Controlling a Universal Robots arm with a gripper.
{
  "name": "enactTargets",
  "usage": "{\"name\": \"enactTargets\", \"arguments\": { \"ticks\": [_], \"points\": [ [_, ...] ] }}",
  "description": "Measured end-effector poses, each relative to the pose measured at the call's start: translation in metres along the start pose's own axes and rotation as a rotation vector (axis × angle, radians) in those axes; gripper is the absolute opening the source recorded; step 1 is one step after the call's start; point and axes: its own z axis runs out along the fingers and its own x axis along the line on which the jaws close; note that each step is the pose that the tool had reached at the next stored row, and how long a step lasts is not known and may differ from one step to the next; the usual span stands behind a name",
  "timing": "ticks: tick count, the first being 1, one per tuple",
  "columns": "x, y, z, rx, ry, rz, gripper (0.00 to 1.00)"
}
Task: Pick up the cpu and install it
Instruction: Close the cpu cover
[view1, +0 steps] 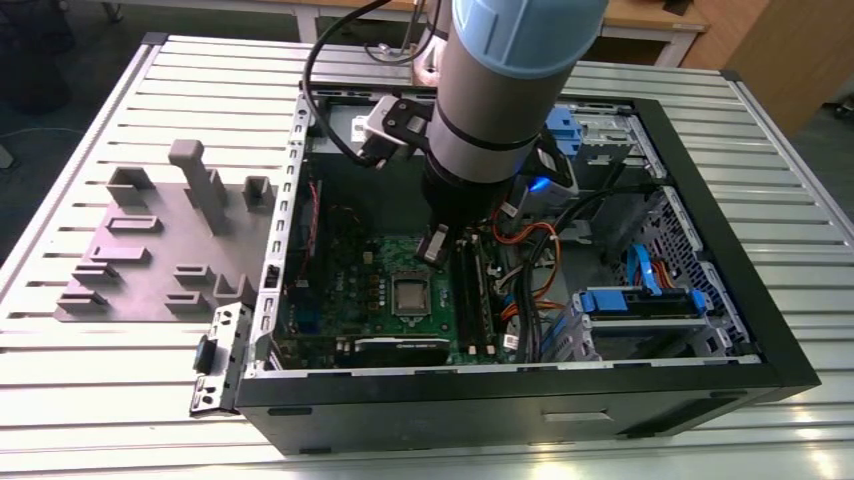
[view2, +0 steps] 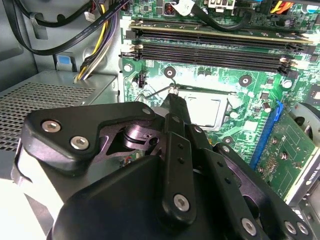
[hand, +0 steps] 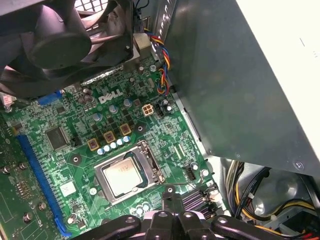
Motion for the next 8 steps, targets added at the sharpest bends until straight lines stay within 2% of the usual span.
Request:
{"name": "enactTargets", "arguments": {
  "ticks": [8],
  "points": [
    [0.0002, -0.0001, 0.0000, -0.0001, 0.0000, 0.000, 0.11]
  ]
}}
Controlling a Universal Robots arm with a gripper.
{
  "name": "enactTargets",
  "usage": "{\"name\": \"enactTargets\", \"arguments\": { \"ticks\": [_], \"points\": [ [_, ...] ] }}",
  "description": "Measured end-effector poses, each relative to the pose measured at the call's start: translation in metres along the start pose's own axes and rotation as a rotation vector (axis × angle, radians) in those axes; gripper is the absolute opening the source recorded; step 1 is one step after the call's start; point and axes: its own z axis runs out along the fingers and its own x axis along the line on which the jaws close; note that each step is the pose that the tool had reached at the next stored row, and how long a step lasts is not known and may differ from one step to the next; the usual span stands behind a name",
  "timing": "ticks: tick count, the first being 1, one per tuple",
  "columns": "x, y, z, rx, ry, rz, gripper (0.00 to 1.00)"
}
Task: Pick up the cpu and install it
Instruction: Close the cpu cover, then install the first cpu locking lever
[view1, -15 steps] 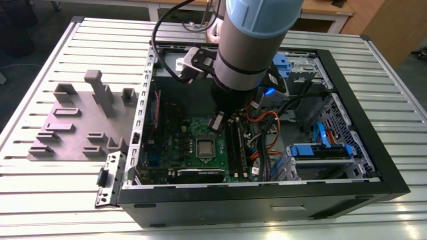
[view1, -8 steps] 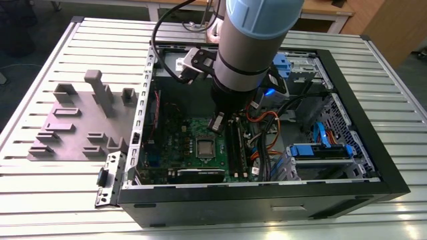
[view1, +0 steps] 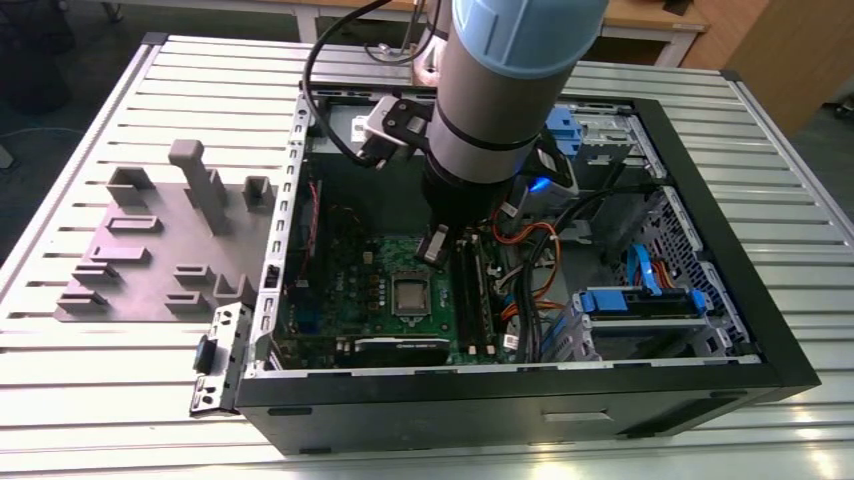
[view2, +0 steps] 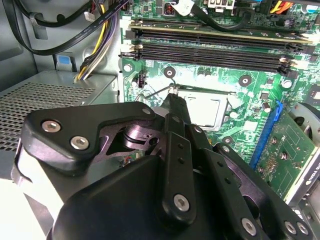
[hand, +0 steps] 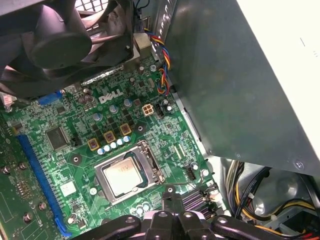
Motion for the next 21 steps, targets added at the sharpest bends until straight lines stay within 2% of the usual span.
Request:
{"name": "enactTargets", "arguments": {
  "ticks": [7, 14, 17, 21],
  "points": [
    [0.0066, 0.0065, 0.0000, 0.0001, 0.0000, 0.000, 0.11],
    [0.0194, 0.0054, -0.0016, 0.0001, 0.0001, 0.000, 0.11],
    [0.0212, 0.0081, -0.0012, 0.0001, -0.0001, 0.000, 0.11],
    [0.0213, 0.0081, -0.0011, 0.0000, 0.0001, 0.000, 0.11]
  ]
}}
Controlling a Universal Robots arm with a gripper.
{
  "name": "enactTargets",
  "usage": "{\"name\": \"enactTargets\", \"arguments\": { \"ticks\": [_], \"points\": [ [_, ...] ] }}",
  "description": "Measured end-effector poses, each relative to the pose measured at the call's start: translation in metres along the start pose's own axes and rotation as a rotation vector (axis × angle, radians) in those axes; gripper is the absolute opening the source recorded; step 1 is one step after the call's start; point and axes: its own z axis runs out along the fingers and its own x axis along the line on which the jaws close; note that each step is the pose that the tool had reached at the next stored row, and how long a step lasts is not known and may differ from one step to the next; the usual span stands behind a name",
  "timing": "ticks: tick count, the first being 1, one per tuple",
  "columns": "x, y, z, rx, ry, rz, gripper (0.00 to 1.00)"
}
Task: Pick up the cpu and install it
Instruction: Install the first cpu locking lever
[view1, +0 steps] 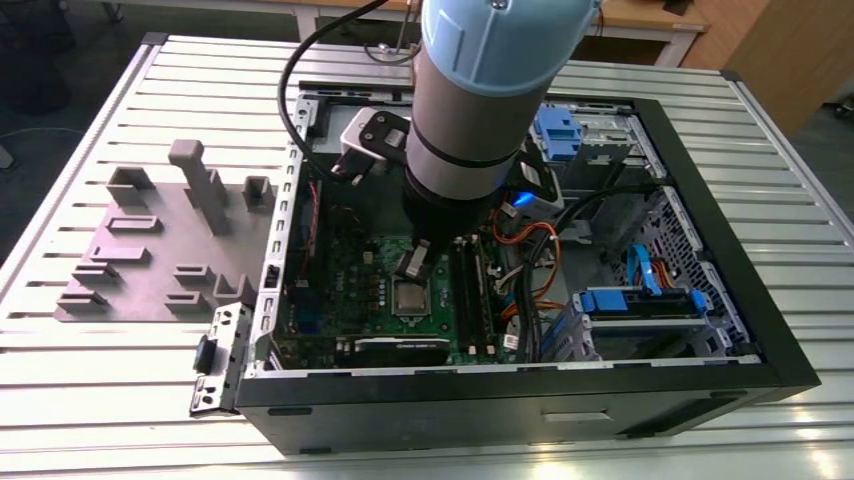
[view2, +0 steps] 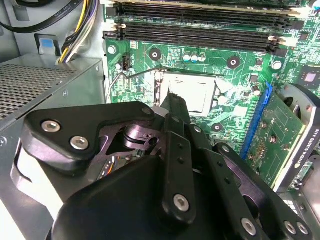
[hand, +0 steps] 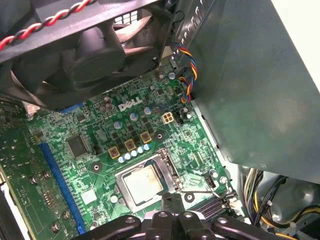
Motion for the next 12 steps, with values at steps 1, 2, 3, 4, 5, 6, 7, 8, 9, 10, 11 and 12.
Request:
{"name": "enactTargets", "arguments": {
  "ticks": [1, 2, 3, 4, 5, 6, 7, 8, 9, 10, 11, 12],
  "points": [
    [0.0000, 0.0000, 0.0000, 0.0000, 0.0000, 0.000, 0.11],
    [0.0000, 0.0000, 0.0000, 0.0000, 0.0000, 0.000, 0.11],
    [0.0000, 0.0000, 0.0000, 0.0000, 0.0000, 0.000, 0.11],
    [0.0000, 0.0000, 0.0000, 0.0000, 0.0001, 0.000, 0.11],
    [0.0000, 0.0000, 0.0000, 0.0000, 0.0001, 0.000, 0.11],
    [0.0000, 0.0000, 0.0000, 0.0000, 0.0000, 0.000, 0.11],
    [0.0000, 0.0000, 0.0000, 0.0000, 0.0001, 0.000, 0.11],
    [0.0000, 0.0000, 0.0001, 0.0000, 0.0000, 0.000, 0.11],
    [0.0000, 0.0000, 0.0001, 0.0000, 0.0000, 0.000, 0.11],
    [0.0000, 0.0000, 0.0001, 0.0000, 0.0000, 0.000, 0.11],
    [-0.0001, -0.0001, 0.0002, 0.0000, -0.0001, 0.000, 0.11],
    [-0.0007, -0.0010, 0.0002, 0.0000, -0.0002, 0.000, 0.11]
  ]
}}
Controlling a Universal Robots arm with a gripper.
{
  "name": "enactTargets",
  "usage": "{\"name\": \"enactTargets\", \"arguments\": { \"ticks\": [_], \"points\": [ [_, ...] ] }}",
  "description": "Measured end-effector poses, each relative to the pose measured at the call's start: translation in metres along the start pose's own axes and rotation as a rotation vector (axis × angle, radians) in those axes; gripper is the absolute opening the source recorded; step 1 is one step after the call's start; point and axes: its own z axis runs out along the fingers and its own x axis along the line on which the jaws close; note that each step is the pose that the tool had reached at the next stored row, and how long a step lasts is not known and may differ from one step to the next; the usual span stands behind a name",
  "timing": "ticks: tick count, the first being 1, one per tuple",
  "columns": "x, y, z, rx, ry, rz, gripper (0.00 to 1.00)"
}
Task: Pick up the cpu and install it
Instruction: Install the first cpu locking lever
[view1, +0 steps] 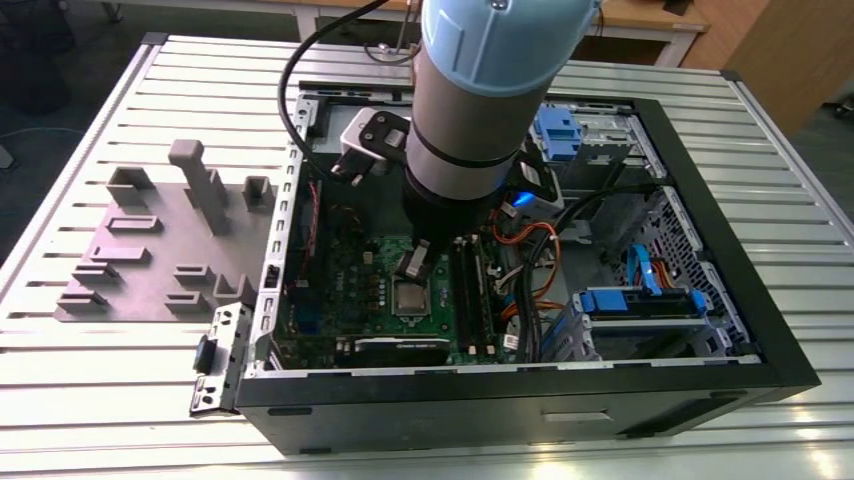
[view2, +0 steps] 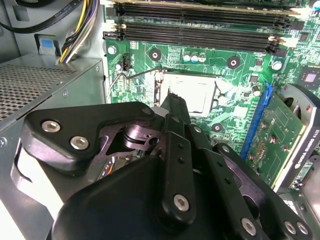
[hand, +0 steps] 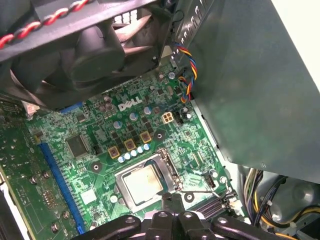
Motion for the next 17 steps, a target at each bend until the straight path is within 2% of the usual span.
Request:
{"name": "enactTargets", "arguments": {
  "ticks": [3, 6, 17],
  "points": [
    [-0.0029, -0.0049, -0.0001, 0.0000, 0.0002, 0.000, 0.11],
    [-0.0048, -0.0073, -0.0001, 0.0000, 0.0002, 0.000, 0.11],
    [-0.0131, -0.0034, -0.0015, 0.0000, 0.0003, -0.001, 0.11]
  ]
}}
